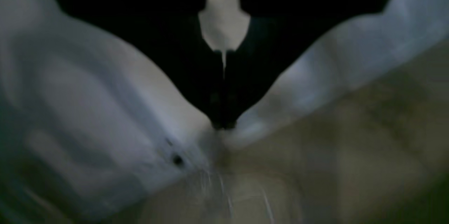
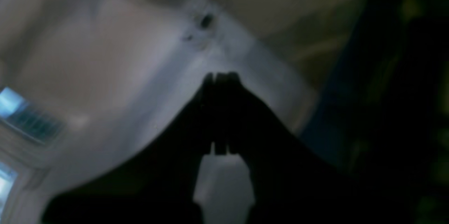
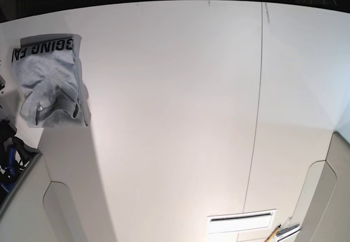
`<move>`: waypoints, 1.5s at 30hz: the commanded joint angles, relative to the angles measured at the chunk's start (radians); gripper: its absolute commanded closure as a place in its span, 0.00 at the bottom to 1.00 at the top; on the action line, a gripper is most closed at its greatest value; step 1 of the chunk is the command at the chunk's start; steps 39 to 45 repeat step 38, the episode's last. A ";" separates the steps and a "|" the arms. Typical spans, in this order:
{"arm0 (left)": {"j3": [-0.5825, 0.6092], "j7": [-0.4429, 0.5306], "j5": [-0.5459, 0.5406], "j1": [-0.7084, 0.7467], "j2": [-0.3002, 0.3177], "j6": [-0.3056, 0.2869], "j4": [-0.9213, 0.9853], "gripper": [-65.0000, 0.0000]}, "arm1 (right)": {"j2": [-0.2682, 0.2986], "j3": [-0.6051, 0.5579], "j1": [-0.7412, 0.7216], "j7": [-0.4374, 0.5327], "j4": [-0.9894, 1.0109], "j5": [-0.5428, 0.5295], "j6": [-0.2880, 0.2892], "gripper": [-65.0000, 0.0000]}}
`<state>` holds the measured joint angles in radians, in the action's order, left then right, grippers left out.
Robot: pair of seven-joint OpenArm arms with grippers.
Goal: Fold the T-shirt properly
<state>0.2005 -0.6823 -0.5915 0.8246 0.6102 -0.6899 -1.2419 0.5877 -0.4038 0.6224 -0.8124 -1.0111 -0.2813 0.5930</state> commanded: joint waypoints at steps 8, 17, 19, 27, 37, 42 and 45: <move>0.186 0.312 0.378 -0.375 -0.267 -0.001 0.375 1.00 | -0.183 -0.257 -0.294 0.375 0.381 0.123 -0.219 1.00; 0.175 0.458 0.451 -0.603 -0.352 0.318 0.694 1.00 | -0.269 -0.167 -0.407 0.499 0.452 -0.206 -0.590 1.00; 0.145 0.459 0.451 -0.615 -0.352 0.350 0.698 1.00 | -0.288 -0.094 -0.411 0.500 0.454 -0.246 -0.590 1.00; -0.064 0.540 0.396 -0.620 -0.365 0.352 0.698 1.00 | -0.361 0.076 -0.411 0.506 0.454 -0.307 -0.587 1.00; -0.103 0.540 0.382 -0.616 -0.369 0.285 0.698 1.00 | -0.365 0.076 -0.411 0.506 0.454 -0.330 -0.586 1.00; -0.103 0.540 0.382 -0.616 -0.369 0.285 0.698 1.00 | -0.367 0.076 -0.411 0.506 0.454 -0.328 -0.586 1.00; -0.103 0.540 0.382 -0.616 -0.369 0.285 0.698 1.00 | -0.367 0.076 -0.411 0.506 0.454 -0.328 -0.586 1.00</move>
